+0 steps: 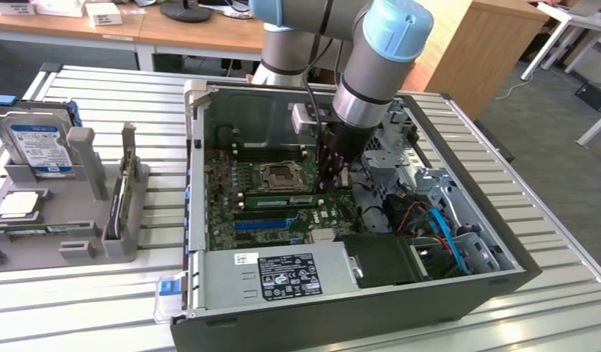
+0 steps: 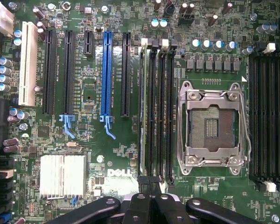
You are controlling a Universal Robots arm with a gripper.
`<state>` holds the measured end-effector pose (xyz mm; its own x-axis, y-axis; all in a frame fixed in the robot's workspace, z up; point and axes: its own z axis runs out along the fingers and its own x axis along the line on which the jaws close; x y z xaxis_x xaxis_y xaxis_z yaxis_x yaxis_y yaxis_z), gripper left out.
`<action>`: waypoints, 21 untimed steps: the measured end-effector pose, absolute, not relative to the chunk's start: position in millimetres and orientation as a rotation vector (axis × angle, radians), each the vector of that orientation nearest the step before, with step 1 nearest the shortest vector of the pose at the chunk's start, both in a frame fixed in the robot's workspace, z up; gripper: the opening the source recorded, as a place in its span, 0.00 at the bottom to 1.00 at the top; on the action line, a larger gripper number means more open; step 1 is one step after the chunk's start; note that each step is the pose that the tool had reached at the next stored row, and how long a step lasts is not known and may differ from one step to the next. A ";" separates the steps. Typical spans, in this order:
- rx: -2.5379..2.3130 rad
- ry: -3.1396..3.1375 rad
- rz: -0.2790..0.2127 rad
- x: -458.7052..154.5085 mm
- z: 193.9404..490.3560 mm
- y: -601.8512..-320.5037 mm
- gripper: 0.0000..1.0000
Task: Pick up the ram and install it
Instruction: 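Press down the ram until it locks into place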
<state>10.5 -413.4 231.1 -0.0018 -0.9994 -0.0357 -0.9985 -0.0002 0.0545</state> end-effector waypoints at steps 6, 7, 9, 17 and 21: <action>2.210 -2.212 -0.100 10.9 230.9 -413.3 0.11; 2.210 -2.212 -0.100 11.7 230.9 -413.3 0.11; 2.210 -2.212 -0.100 12.7 230.9 -413.3 0.11; 2.210 -2.212 -0.100 12.7 230.4 -413.4 0.11; 2.210 -2.212 -0.100 12.7 230.3 -414.0 0.11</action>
